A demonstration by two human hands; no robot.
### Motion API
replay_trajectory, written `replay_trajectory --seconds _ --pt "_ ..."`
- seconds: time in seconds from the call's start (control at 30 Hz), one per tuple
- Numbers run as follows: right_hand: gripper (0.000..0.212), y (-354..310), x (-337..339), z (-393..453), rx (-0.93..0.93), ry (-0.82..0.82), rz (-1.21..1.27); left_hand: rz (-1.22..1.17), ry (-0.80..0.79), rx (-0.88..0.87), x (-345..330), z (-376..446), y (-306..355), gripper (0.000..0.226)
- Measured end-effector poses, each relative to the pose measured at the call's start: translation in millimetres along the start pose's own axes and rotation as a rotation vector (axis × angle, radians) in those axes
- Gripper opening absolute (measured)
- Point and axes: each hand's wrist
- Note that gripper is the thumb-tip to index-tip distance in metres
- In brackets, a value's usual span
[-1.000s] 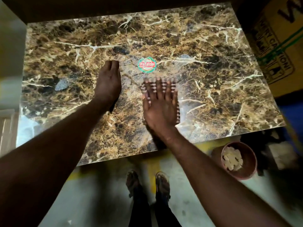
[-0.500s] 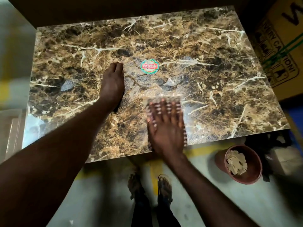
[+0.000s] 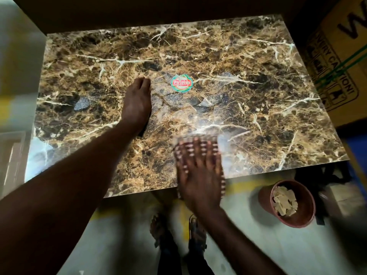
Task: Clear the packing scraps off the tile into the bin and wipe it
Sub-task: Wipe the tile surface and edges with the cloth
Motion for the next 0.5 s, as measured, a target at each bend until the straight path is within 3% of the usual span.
replay_trajectory --seconds 0.1,0.2,0.27,0.37,0.5 --pt "0.058 -56.4 -14.5 -17.2 0.269 -0.009 0.089 0.088 -0.068 -0.037 2.8 0.1 -1.8 0.039" --pt "0.056 -76.0 -27.2 -18.7 0.358 -0.001 0.066 0.111 -0.117 -0.077 14.3 -2.2 -5.8 0.043" --pt "0.056 -56.4 -20.6 -7.3 0.300 0.003 0.077 0.107 -0.163 -0.080 20.7 -6.6 -15.4 0.052" --pt "0.060 -28.1 -12.4 12.8 0.051 -0.001 -0.001 0.188 -0.204 -0.137 18.8 -11.1 -40.4 0.099" --pt "0.065 -41.3 -6.3 20.0 -0.054 0.003 0.012 -0.012 -0.172 -0.096 29.1 -15.4 -50.4 0.070"
Point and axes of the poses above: each hand's wrist, its own z-axis towards the middle knuckle, its own x-axis out of the back of the hand, y = z × x, and after that the axes turned 11 degrees about -y, right-handed
